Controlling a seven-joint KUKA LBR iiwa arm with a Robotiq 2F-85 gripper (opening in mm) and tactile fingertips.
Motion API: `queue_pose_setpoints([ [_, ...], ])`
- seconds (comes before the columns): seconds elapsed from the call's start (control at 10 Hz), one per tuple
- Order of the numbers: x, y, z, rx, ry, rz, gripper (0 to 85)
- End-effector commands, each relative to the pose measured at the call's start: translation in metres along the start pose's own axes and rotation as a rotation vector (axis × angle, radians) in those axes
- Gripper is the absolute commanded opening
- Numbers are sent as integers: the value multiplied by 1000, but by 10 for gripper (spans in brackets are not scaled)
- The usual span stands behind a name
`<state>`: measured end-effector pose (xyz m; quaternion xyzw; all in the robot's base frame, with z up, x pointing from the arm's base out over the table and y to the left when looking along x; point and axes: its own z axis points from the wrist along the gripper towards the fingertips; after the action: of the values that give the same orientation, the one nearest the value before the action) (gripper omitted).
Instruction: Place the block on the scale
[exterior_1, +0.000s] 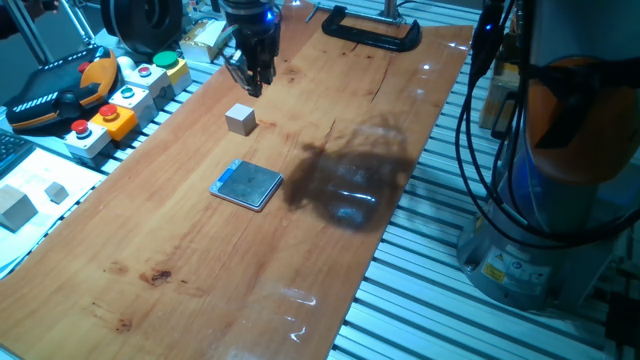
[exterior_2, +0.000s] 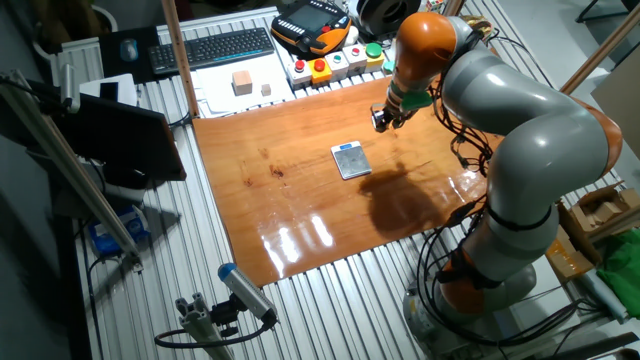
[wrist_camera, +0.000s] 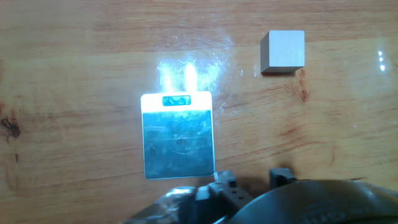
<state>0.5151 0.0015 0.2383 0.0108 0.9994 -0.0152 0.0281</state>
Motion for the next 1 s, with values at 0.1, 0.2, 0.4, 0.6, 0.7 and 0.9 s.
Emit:
queue_pose_setpoints([
  [0.1, 0, -2, 2, -17, 1, 4, 7],
  [0.2, -1, -3, 6, -25, 2, 5, 7],
  [0.4, -5, -4, 13, -25, 2, 9, 7],
  [0.6, -8, -8, 24, -25, -7, 11, 7],
  [0.7, -9, -10, 29, -19, -13, 12, 7],
  [0.9, -11, -11, 37, -1, -12, 23, 7],
])
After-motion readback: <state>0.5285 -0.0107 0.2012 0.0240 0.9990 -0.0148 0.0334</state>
